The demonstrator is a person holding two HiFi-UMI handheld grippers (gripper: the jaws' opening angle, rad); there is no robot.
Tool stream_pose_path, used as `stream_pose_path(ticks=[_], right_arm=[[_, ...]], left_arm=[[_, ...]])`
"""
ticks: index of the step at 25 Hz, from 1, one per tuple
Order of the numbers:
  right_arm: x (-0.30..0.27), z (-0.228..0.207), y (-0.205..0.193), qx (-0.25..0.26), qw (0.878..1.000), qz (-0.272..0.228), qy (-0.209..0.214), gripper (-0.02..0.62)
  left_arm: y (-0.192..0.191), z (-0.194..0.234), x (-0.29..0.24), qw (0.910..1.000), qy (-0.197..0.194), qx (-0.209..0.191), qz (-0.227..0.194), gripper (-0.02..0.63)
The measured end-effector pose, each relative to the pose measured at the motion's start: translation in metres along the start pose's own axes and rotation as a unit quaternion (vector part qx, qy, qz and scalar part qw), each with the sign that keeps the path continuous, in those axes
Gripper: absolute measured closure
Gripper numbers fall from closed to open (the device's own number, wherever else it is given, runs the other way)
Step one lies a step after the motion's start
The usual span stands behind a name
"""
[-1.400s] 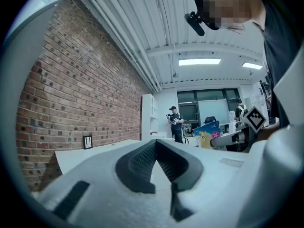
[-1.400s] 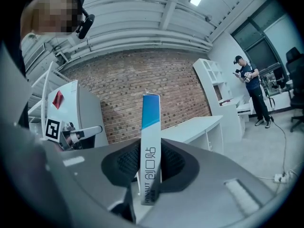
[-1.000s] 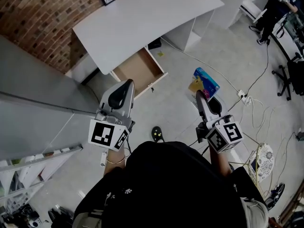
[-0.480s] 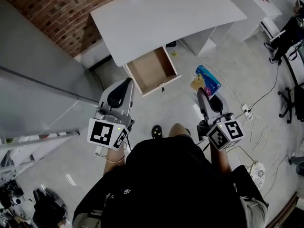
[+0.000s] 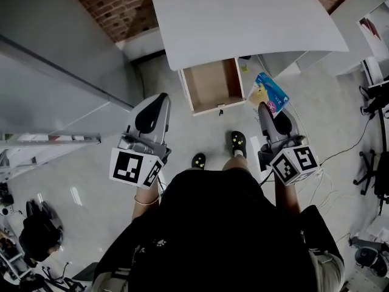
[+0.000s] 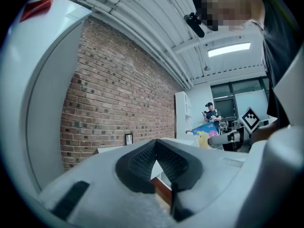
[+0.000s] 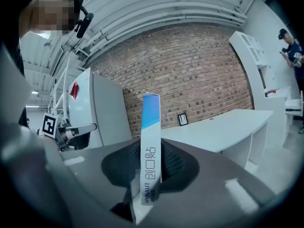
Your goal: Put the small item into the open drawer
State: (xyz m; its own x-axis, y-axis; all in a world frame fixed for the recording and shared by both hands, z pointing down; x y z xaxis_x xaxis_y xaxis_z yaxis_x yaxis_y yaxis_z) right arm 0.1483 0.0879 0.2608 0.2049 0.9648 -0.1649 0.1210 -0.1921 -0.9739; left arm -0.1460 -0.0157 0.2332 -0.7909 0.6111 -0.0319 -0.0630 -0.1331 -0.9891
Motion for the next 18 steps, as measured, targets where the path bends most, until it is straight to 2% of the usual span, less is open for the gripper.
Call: stream_pose_path(ticks=[8, 18], right_arm=[[-0.043, -0.040, -0.003, 0.024, 0.997, 0.040, 0.064, 0.511], [-0.072, -0.093, -0.006, 0.064, 0.982, 0.083, 0.155, 0.511]], left_arm=[[-0.017, 0.005, -0.012, 0.9963, 0.083, 0.021, 0.005, 0.606], [-0.033, -0.027, -0.047, 0.9869, 0.158, 0.029, 0.011, 0.606]])
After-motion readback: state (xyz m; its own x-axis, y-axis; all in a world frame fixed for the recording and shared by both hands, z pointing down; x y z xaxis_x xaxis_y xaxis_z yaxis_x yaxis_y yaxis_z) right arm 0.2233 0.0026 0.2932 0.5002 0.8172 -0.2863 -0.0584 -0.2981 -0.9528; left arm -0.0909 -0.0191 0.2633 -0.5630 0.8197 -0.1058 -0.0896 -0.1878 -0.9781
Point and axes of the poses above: the fingertips, and each gripper's own axes: x backward along the fingers, z to its left, y out of its top, the point moved 8 cm from there along x, backward along the fingers, and after that the axes turned 6 degrees about x, right-handed, at the moved point
